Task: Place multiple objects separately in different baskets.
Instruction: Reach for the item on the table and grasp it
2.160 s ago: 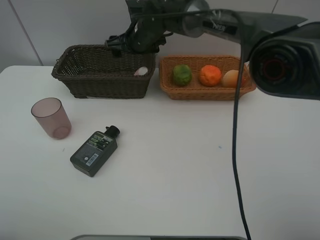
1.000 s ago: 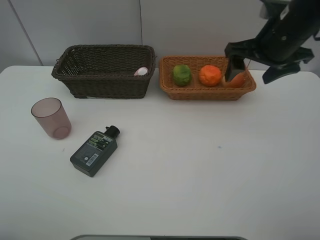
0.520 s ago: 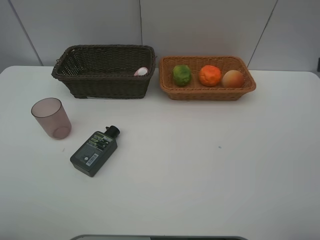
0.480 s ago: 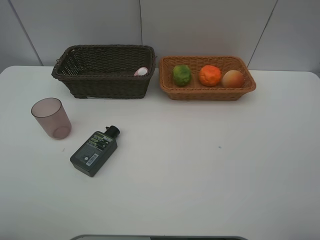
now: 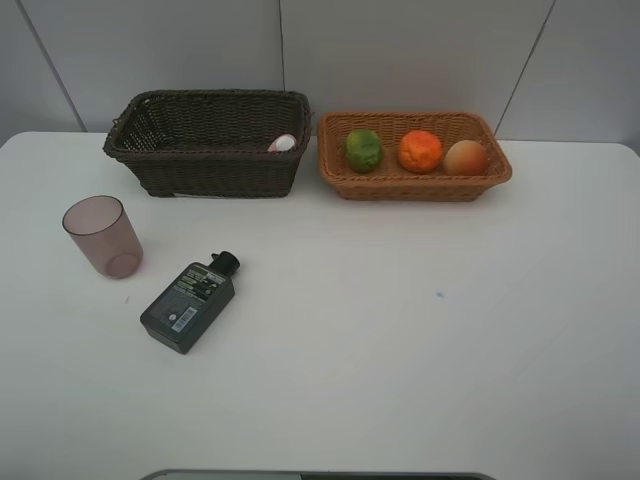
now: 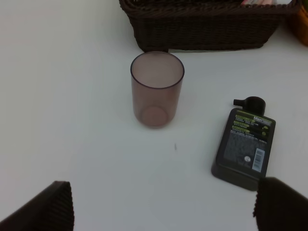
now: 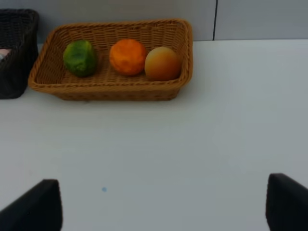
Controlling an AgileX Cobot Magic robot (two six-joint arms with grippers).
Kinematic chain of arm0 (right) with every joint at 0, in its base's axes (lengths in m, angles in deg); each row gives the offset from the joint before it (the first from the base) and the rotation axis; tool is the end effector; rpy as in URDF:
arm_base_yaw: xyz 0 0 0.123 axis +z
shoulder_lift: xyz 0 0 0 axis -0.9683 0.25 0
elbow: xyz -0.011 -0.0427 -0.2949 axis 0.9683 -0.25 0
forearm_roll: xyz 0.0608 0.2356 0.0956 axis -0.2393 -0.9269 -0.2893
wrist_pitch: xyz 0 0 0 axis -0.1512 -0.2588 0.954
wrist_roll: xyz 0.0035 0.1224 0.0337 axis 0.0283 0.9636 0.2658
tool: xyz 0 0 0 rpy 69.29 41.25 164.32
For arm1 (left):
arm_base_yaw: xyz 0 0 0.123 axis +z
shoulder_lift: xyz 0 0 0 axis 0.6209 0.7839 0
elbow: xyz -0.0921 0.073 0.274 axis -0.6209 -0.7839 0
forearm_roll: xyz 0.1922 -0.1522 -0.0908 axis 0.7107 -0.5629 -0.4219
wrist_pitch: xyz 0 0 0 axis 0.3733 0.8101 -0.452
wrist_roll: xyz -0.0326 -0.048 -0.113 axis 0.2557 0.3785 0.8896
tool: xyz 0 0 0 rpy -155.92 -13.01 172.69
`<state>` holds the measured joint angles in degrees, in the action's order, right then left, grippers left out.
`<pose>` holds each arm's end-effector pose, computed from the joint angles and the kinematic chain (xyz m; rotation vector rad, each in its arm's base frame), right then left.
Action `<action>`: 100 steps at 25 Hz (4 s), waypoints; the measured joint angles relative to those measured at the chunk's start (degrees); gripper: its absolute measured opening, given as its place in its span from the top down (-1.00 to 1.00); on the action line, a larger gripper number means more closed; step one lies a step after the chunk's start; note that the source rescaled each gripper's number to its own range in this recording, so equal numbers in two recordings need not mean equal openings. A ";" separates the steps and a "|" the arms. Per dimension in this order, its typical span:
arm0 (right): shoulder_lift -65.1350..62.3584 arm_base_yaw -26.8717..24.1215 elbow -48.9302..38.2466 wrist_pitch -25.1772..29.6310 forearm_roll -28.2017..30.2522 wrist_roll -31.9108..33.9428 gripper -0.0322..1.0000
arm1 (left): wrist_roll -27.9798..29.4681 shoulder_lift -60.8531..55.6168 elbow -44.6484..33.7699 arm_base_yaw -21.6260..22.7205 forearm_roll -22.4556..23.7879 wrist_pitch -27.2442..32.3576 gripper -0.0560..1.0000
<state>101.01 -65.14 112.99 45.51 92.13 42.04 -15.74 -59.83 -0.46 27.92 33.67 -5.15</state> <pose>0.0492 -0.0040 0.3055 -0.0629 2.0717 0.0441 0.0216 0.0035 0.2673 0.0845 2.0302 -0.0970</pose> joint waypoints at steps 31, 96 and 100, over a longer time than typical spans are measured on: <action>-12.47 -12.68 -5.88 2.71 -3.17 -1.78 -0.81 | -0.07 0.00 0.00 0.00 0.00 -0.04 -0.92; -12.47 -12.68 -5.88 2.71 -3.17 -1.78 -0.81 | -3.24 54.47 19.61 0.00 3.22 -8.96 -0.92; -12.47 -12.68 -5.88 2.71 -3.17 -1.78 -0.81 | -2.60 59.41 21.61 0.00 4.19 -9.03 -0.92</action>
<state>88.54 -77.82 107.11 48.22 88.97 40.26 -18.34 -0.42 21.15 27.92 37.85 -14.18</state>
